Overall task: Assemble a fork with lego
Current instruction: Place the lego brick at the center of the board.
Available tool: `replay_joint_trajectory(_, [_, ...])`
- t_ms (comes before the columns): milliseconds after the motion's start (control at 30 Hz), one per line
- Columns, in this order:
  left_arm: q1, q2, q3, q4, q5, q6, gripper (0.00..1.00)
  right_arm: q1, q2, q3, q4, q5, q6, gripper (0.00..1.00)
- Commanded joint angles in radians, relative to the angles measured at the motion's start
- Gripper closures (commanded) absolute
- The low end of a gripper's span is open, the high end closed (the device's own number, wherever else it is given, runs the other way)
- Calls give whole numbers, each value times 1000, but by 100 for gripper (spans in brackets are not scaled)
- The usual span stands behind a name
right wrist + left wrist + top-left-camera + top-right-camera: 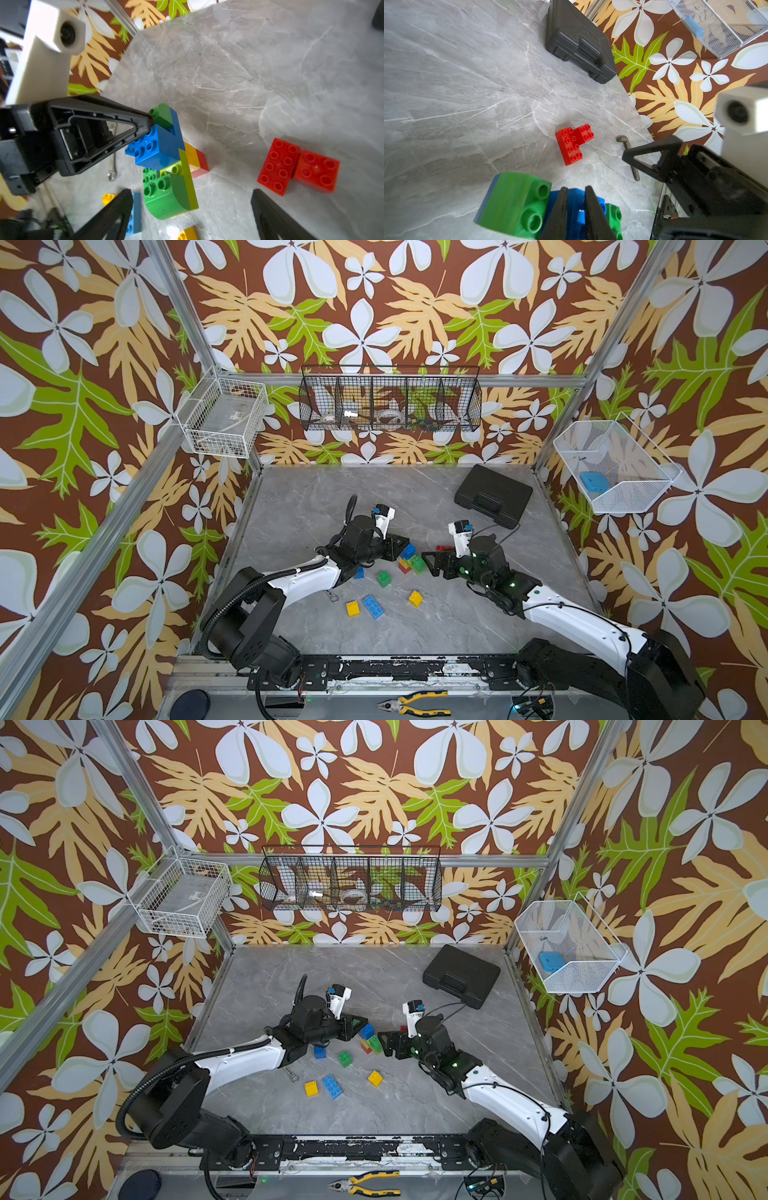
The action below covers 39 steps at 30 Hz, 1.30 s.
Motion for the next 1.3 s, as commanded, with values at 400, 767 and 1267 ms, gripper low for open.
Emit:
replay_joint_trajectory(400, [2,7,-2,-141,-17,18,82,-47,264,-269,968,-260,683,0])
replay_joint_trajectory(767, [2,6,-6,-141,-20,19,82,-47,419,-264,1039,-305,725,0])
replay_joint_trajectory(1267, [2,17,-1,-143,-16,21,82,-47,502,-250,1110,-334,747,18])
